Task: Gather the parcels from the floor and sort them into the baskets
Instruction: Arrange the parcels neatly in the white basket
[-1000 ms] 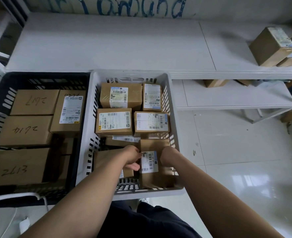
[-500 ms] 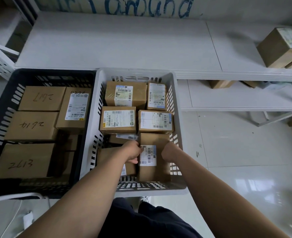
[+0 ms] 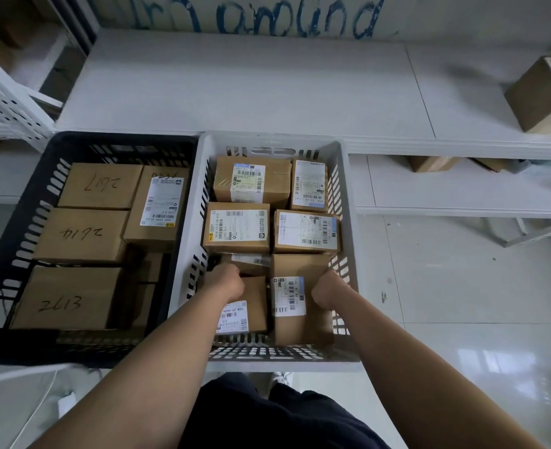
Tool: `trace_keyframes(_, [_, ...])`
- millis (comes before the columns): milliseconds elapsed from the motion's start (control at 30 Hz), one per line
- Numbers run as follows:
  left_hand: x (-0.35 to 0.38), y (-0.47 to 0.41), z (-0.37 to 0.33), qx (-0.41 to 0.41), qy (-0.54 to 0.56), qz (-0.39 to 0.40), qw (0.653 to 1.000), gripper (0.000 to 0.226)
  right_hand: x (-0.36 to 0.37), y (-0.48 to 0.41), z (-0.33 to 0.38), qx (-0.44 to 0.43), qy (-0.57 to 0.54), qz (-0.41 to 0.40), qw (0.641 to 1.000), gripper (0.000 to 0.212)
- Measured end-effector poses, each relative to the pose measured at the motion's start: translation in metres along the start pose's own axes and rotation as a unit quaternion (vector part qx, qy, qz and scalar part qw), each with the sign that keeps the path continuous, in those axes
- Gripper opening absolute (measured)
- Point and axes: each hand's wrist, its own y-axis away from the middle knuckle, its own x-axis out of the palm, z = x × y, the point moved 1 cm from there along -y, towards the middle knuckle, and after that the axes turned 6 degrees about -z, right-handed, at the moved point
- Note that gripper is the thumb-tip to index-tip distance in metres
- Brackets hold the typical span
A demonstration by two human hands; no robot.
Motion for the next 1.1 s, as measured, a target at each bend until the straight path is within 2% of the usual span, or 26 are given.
trace_keyframes(100, [0.002,-0.004,0.006,0.018,-0.007,0.030,0.999,0.039,-0.002,0.003,0.000,0.004,0.011,-0.028,1.000,0.050])
trace_keyframes(233, [0.008,-0.005,0.002,0.029,0.006,0.054,0.998,0.043,-0.003,0.008,0.004,-0.015,0.038,-0.062,0.997,0.067])
trace_keyframes(333, [0.011,-0.006,0.000,0.013,0.017,0.045,0.999,0.041,-0.006,0.007,0.009,-0.086,0.059,-0.106,0.989,0.058])
trace_keyframes(467, [0.006,-0.006,0.003,-0.003,0.003,0.027,1.000,0.044,-0.003,0.006,0.016,-0.201,0.131,-0.089,0.967,0.055])
trace_keyframes(567, [0.005,-0.009,0.006,-0.004,-0.017,0.032,0.999,0.044,-0.001,0.003,0.017,-0.243,0.180,-0.085,0.949,0.053])
trace_keyframes(867, [0.008,-0.007,0.017,0.012,-0.088,0.049,0.995,0.046,0.007,-0.008,0.014,-0.261,0.234,-0.071,0.934,0.053])
trace_keyframes(1100, [0.008,-0.011,0.017,0.029,-0.059,0.051,0.997,0.042,0.007,-0.011,0.016,-0.252,0.259,-0.071,0.930,0.066])
